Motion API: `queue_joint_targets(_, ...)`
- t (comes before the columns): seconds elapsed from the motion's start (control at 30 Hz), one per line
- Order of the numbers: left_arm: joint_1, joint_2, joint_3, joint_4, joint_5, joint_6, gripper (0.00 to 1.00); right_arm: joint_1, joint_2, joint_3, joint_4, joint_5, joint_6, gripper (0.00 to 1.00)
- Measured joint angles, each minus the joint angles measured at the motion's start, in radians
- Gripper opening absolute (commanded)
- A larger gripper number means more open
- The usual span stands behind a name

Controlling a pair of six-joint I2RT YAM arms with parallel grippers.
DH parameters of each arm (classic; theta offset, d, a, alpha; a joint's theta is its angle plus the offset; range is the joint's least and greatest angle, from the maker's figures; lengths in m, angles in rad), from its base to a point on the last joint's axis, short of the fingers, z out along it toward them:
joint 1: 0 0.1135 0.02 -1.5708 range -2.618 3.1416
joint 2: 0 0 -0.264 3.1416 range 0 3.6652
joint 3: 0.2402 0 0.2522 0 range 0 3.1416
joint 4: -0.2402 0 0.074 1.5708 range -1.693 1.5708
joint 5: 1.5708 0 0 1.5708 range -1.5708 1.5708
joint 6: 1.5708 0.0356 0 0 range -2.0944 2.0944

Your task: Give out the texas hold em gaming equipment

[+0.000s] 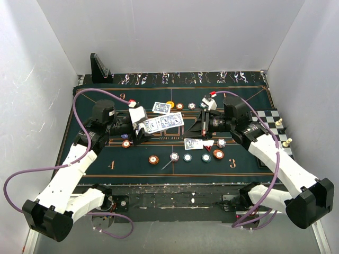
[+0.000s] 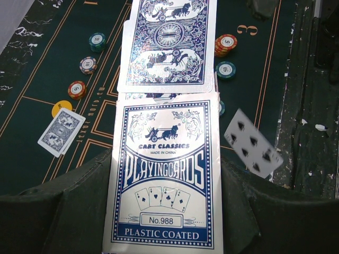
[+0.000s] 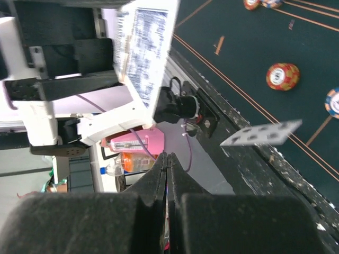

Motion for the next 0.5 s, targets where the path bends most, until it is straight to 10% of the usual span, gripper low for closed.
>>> queue_joint_targets(0.23,0.005,0.0,-0.002,0.005,-0.008,-0.011,0.0,0.0,-0.004,-0.161,-0.049,0.066,-0.077,0.44)
queue_joint_targets(0.5,0.013,0.0,-0.002,0.006,-0.016,-0.022,0.0,0.018,0.04,-0.313,-0.041,0.137,-0.113,0.63)
